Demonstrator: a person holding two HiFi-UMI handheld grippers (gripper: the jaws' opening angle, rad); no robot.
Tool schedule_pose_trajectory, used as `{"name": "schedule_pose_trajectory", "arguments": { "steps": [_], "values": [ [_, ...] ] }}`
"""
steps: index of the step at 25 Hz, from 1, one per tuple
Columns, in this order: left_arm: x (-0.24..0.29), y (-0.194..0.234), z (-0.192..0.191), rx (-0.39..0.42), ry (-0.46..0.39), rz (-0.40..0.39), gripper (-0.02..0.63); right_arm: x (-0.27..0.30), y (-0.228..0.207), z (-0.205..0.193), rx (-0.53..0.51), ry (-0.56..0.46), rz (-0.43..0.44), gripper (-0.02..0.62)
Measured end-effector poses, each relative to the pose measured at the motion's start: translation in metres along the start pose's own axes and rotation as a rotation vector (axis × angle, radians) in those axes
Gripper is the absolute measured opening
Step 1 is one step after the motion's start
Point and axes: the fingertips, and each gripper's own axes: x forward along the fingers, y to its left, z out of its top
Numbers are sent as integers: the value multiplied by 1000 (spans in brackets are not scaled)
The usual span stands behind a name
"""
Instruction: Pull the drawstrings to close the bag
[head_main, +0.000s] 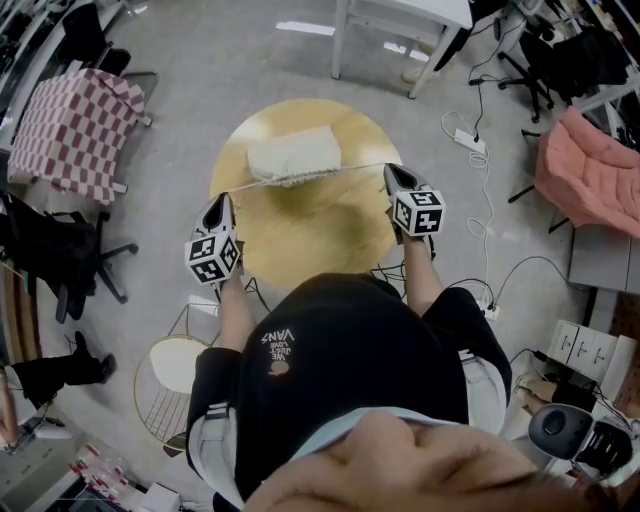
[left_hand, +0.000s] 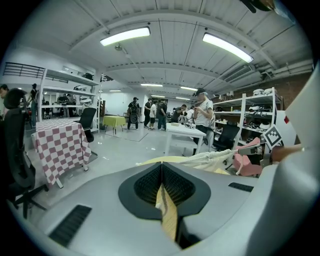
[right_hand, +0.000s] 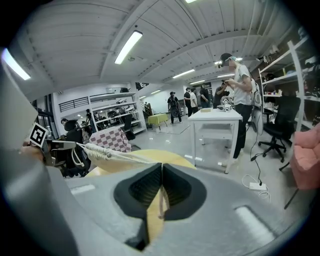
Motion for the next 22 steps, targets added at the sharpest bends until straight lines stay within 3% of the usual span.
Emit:
{"name": "schedule_pose_trajectory", "arguments": {
  "steps": [22],
  "values": [
    [-8, 20, 0, -17, -3, 27, 17, 2, -5, -3, 20, 10, -19, 2]
  ]
}}
